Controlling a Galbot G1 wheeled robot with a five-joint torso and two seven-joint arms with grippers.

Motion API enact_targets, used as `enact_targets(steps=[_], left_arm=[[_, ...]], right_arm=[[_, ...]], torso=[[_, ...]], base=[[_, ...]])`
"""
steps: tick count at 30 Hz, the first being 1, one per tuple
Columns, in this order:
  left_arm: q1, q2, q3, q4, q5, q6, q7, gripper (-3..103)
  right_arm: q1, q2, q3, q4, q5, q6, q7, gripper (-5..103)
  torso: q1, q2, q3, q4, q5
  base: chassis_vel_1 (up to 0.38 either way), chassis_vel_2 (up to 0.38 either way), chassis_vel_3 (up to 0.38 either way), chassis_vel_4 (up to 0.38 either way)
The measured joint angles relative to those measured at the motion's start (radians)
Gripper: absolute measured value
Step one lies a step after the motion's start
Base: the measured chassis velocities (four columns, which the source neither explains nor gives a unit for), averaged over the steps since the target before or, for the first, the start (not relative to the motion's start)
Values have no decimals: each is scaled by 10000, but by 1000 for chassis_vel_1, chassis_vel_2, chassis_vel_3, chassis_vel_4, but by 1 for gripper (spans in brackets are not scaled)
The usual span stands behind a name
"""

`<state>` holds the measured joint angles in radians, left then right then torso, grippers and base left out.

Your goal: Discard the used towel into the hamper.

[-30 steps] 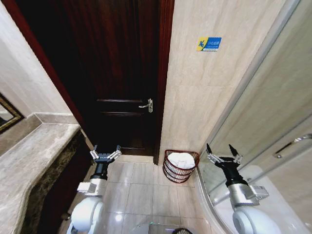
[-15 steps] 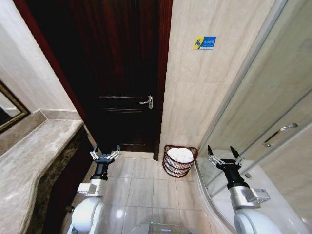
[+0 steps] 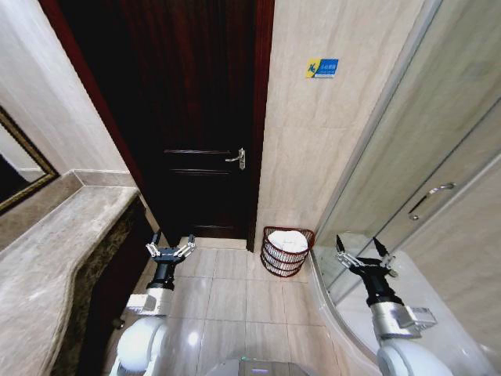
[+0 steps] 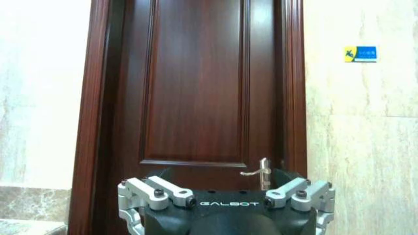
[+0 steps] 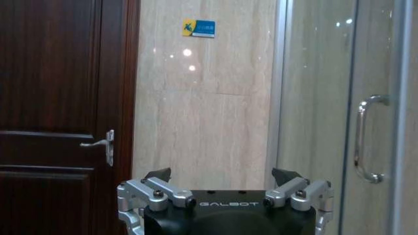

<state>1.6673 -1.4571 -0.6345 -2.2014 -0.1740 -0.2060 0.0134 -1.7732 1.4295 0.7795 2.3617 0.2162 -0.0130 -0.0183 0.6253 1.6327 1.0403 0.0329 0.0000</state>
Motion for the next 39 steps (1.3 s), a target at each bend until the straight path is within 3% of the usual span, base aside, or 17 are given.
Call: enact_targets(steps=[39], left_arm=[[-219,189,79,-13,45,300,180,100]], right_arm=[[-176,186,127,103,-286,172,2,100]], torso=[[-6,-8,-6,-1,-1]], base=[[114,-116,-113,117]])
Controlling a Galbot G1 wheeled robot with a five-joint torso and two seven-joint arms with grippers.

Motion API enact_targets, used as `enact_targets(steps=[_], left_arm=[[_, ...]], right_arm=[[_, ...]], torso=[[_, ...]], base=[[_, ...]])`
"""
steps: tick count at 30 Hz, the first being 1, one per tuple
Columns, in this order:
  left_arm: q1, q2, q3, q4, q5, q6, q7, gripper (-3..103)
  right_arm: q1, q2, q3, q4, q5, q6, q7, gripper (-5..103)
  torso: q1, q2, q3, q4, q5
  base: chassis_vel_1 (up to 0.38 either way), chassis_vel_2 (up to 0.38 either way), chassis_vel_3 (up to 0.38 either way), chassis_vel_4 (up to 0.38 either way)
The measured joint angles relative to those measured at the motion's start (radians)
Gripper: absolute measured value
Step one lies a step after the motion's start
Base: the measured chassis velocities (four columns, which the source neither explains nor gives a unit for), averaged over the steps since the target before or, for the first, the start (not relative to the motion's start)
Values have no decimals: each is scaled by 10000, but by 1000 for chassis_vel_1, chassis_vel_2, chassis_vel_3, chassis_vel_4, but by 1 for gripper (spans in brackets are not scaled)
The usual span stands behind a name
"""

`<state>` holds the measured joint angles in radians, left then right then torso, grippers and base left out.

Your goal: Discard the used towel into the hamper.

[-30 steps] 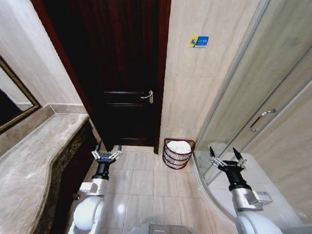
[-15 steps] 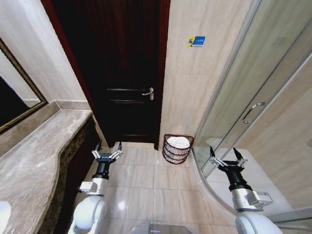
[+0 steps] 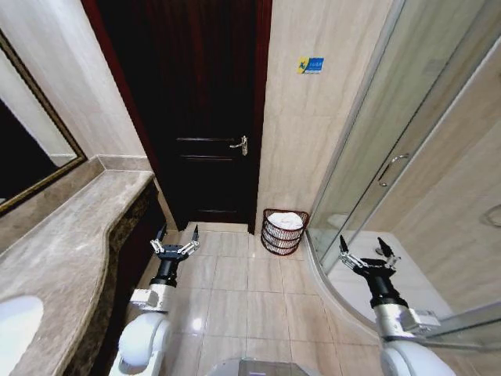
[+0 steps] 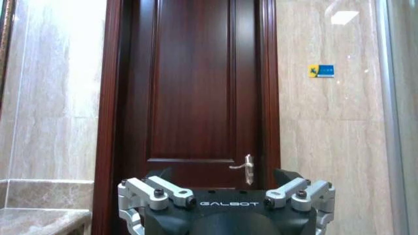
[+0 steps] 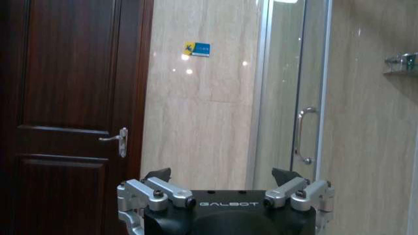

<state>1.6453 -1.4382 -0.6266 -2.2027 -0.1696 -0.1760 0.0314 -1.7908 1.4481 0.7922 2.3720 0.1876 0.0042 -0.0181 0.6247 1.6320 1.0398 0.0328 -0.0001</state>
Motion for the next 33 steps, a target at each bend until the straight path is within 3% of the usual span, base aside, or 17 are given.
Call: enact_targets(steps=[21,26,33], left_arm=[[-33,145,-97,215,-343,361,126,100],[-53,233,-159,504,-527,-180,67,100],[-27,260,-139,616,-557,-308,79,100]], right_arm=[[118,374,-737,160,-666,-83,100,100],[142,501,-952,134,-846,18,157,100],[35,674,-993,159,-881,-52,193,100]], torso=[[0,-2,0,1,0],[-2,-2,-1,2,-1],[-2,-1,-1,1,1]], base=[[123,-103,-99,122],[128,-57,-55,115],[40,-25,-30,29]])
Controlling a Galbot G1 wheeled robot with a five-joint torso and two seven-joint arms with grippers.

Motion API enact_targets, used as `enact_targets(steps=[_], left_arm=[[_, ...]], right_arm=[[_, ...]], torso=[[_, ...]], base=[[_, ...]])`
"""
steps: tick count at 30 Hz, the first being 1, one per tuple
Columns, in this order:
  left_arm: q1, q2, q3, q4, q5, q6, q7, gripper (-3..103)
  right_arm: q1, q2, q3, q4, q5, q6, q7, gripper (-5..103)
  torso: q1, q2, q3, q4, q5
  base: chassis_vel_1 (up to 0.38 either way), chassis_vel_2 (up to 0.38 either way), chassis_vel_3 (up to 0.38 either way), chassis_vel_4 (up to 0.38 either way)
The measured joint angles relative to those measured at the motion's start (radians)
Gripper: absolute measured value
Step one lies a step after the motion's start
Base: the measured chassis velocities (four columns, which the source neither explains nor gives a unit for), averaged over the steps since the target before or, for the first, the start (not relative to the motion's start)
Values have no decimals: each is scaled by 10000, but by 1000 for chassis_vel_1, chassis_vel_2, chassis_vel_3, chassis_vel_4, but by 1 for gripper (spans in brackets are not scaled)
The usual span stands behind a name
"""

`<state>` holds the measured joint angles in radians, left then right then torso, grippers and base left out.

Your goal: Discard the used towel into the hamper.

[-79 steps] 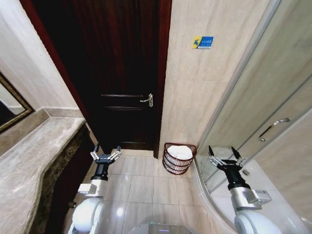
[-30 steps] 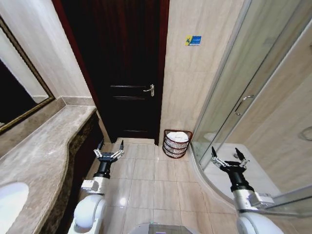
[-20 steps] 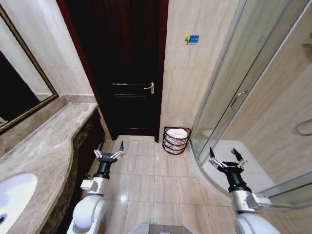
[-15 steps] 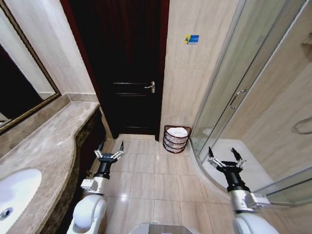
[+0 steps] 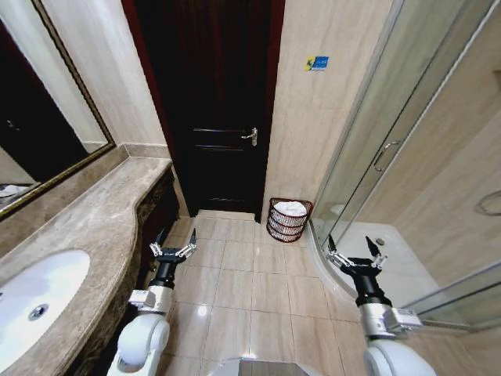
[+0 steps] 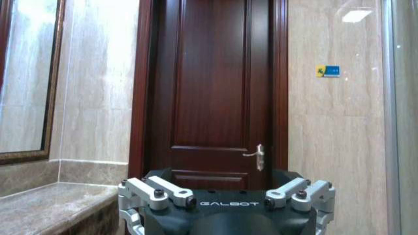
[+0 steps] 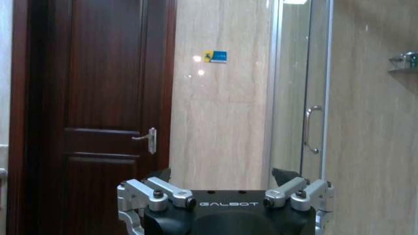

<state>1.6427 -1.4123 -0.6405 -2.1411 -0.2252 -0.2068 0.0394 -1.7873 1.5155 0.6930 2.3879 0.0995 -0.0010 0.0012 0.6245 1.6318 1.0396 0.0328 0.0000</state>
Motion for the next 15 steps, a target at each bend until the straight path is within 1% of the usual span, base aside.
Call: enact_targets(steps=[5,9,10,11,12,13,15], left_arm=[[-6,-15,51,48,14,-31,25,100],[-54,-12,52,49,6,152,46,100],[-62,5,55,34,6,267,51,100],[-52,35,63,-87,115,605,19,100],[-42,47,67,-167,199,795,-32,100],[-42,47,67,-167,199,795,-32,100],[-25,53,72,-221,280,971,-89,100]], right_arm=[[-131,289,150,-7,-243,40,11,100],[-168,469,257,-177,-309,256,33,100],[-181,488,319,-249,-309,308,52,100],[-204,499,377,-294,-312,323,68,100],[-206,499,390,-304,-314,327,73,100],[-206,499,390,-304,-314,327,73,100],[-210,500,401,-312,-315,331,76,100]], torso=[[6,-1,2,0,0],[5,-1,2,0,1],[5,-1,1,0,0],[3,-1,1,0,0],[3,-1,1,0,1],[3,-1,1,0,1],[2,-1,1,0,0]], base=[[-7,14,22,-6],[0,0,0,0],[0,0,0,0],[0,0,0,0],[0,0,0,0],[0,0,0,0],[0,0,0,0]])
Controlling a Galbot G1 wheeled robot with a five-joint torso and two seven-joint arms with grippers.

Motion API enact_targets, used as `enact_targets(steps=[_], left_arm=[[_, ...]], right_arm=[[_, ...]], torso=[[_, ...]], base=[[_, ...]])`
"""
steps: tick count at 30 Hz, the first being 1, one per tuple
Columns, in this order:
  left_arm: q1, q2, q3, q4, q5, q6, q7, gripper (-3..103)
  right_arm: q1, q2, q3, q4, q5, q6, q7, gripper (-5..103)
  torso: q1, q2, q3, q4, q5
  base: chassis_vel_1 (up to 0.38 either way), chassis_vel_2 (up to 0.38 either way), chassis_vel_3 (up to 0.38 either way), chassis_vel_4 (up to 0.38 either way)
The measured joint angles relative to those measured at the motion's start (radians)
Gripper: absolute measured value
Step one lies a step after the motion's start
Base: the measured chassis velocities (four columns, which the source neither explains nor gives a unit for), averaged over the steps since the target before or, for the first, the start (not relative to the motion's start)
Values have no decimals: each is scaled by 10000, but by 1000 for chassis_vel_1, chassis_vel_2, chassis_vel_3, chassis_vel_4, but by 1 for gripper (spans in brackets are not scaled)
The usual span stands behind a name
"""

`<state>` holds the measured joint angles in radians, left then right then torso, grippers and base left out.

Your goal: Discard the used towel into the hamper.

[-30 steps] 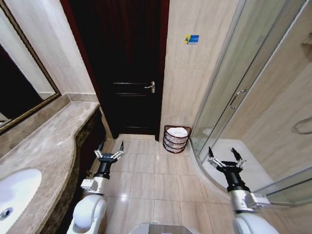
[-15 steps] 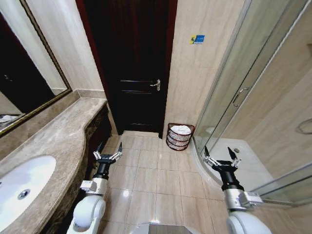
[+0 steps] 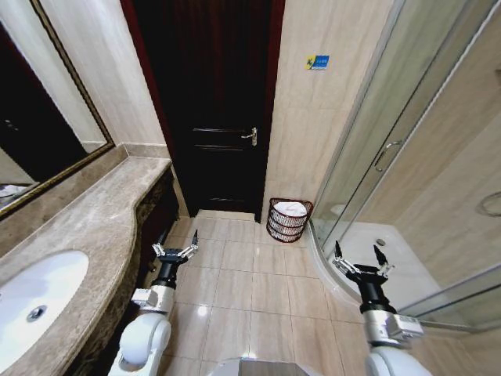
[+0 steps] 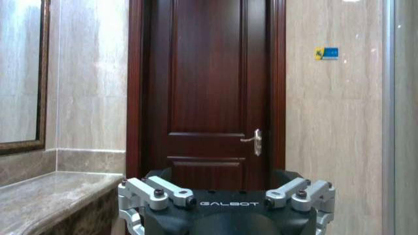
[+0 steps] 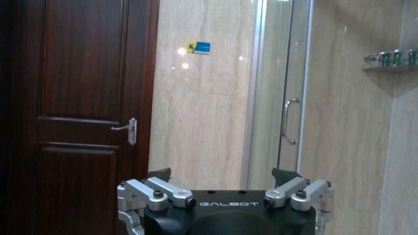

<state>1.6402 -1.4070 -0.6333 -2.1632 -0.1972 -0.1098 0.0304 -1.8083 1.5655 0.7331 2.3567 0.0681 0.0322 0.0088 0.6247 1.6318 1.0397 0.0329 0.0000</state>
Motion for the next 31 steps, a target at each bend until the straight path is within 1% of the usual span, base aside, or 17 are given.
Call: enact_targets(steps=[31], left_arm=[[9,2,8,-25,25,12,-27,100]], right_arm=[[2,-17,-2,-4,9,8,6,100]], torso=[[0,0,0,0,0]], base=[[0,0,0,0]])
